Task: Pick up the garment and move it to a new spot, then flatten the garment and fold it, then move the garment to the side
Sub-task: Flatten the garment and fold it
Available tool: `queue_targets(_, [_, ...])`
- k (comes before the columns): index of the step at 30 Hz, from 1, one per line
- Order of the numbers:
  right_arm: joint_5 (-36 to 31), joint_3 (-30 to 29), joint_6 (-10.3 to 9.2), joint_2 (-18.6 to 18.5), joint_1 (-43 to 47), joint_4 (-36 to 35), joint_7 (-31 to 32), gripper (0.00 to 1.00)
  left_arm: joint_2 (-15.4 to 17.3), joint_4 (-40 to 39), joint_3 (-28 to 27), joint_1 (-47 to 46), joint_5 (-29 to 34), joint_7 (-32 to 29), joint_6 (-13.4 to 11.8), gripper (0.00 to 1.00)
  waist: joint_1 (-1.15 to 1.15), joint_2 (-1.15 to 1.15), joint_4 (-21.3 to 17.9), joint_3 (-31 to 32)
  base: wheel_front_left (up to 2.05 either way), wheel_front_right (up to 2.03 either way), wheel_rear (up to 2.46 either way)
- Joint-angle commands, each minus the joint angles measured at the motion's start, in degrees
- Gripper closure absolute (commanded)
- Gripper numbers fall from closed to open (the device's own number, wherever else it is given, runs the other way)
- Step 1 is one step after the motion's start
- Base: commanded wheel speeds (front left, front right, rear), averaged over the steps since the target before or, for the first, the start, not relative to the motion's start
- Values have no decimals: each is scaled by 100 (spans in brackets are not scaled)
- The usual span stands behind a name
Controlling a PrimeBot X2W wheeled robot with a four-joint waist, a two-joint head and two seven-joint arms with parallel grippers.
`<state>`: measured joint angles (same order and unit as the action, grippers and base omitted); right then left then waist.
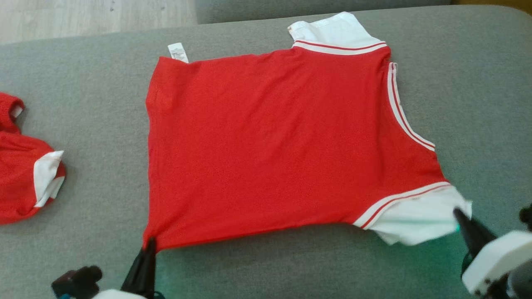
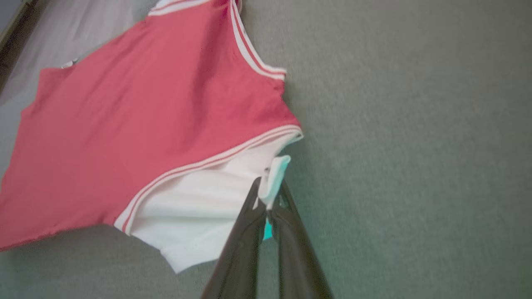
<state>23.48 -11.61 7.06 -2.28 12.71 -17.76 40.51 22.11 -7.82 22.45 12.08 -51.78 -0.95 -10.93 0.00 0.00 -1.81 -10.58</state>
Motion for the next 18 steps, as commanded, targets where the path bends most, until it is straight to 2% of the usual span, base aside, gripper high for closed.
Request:
queue_targets(1, [-35,92,43,-61,-366,-282,-149,100,-2,-81,-126,-287,85,130,106,100,0,0,28,-4,0,0,0])
queue_targets(4, [-56,214,43,-61,-806,-261,-370,100,-163,175,-49,-718,92,241,358,100,0,0,71,-19,0,0,0])
queue_targets(10, [-74,486,43,-60,-1789,61,-611,100,-414,491,-131,-1467,15,352,519,100,0,0,98,-187,0,0,0])
queue_targets(18, [-160,647,43,-69,-2787,997,-610,100,-613,1327,-235,-2492,147,730,805,100,0,0,198,-590,0,0,0])
